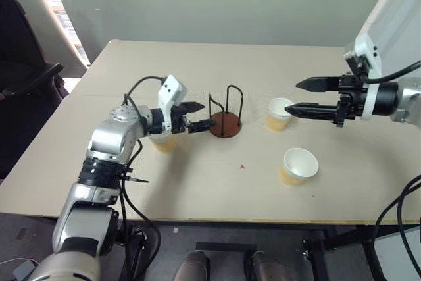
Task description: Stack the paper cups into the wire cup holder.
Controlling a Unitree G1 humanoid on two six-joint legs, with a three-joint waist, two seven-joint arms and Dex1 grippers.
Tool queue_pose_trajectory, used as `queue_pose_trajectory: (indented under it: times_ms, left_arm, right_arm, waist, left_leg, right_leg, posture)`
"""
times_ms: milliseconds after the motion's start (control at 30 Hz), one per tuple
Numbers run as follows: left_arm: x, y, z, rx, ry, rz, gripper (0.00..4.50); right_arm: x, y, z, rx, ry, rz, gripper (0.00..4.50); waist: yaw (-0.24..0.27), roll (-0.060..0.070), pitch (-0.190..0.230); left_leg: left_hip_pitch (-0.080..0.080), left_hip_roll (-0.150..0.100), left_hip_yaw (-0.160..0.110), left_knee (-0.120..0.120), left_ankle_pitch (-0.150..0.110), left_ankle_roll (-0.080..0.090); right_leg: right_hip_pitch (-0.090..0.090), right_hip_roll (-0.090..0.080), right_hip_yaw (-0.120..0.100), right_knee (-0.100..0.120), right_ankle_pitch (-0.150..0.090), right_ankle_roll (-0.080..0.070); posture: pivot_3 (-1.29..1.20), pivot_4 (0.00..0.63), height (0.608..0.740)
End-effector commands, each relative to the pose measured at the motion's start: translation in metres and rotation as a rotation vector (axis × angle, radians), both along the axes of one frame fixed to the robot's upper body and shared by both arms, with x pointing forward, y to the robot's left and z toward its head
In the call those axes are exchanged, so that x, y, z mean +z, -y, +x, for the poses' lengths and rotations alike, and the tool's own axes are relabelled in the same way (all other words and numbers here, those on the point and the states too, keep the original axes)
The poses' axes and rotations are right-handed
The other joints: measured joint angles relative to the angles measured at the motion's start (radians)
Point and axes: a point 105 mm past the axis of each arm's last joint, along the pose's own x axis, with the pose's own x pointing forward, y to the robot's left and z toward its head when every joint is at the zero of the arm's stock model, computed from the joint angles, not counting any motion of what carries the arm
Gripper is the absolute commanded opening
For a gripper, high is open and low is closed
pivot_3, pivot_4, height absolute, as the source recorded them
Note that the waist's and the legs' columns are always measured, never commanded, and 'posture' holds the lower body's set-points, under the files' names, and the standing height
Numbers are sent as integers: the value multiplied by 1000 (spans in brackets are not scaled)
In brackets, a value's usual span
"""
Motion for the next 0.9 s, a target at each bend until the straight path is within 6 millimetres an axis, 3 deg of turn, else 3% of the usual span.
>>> queue_pose_trajectory:
  times_ms: [33,633,900]
  left_arm:
    - [16,5,3,-28,75,16,4384]
    - [-2,40,15,-77,96,58,4384]
    - [-7,53,32,-10,125,50,4384]
  right_arm:
    - [14,3,-6,-11,69,1,4485]
    - [12,2,-7,-2,59,30,4485]
    - [10,5,-9,-19,51,31,4485]
  waist:
    - [0,0,0]
    - [2,0,0]
    - [3,0,0]
  left_leg:
    - [0,0,0,0,0,0]
    - [-1,0,2,2,0,2]
    - [-2,0,3,3,0,2]
  right_leg:
    - [0,0,0,0,0,0]
    - [0,0,2,-3,2,4]
    - [1,0,2,-3,2,5]
  posture:
    - [0,150,740]
    - [0,150,740]
    - [0,150,740]
